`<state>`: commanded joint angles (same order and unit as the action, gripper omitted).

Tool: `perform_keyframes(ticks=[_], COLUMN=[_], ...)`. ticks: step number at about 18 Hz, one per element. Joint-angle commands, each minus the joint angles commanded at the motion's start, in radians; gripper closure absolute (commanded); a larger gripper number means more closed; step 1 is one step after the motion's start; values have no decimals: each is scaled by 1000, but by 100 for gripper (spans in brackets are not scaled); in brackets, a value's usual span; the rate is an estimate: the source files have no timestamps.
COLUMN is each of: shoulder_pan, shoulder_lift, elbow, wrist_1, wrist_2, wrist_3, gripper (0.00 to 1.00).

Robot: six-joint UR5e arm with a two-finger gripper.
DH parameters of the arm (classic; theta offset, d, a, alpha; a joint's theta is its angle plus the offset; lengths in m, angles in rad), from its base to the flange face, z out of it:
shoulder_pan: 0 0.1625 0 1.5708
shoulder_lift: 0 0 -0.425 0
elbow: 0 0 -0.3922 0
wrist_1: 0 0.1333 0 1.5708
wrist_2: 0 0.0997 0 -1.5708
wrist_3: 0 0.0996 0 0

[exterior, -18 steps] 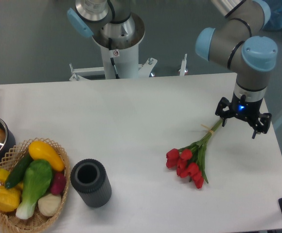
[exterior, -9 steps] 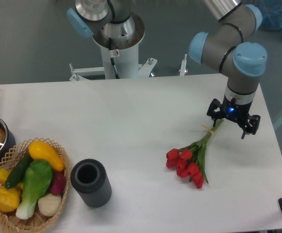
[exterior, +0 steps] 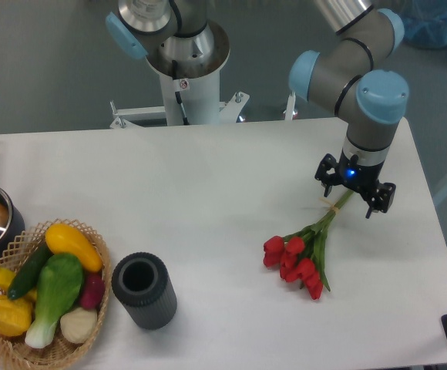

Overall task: Pick up the flowers from the table
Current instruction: 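Lower the open gripper onto the red tulip stems below the blooms, then close the gripper around the tulip stems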

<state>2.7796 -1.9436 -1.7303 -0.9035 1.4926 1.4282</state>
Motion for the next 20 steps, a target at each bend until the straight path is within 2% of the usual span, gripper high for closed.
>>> perform_keyframes(ticks=[5, 9, 17, 18, 19, 20], shoulder_pan=[-37, -83, -113, -114, -114, -112], shoulder_lift=[-20, -92, -117, -117, -117, -117], elbow=[-2, 15, 15, 15, 15, 15], wrist_1=[2, 17, 18, 20, 20, 26], wrist_2=[2, 2, -6, -6, -5, -2], wrist_3=[-14, -80, -117, -115, -112, -114], gripper=[0, 0, 1, 19, 45, 64])
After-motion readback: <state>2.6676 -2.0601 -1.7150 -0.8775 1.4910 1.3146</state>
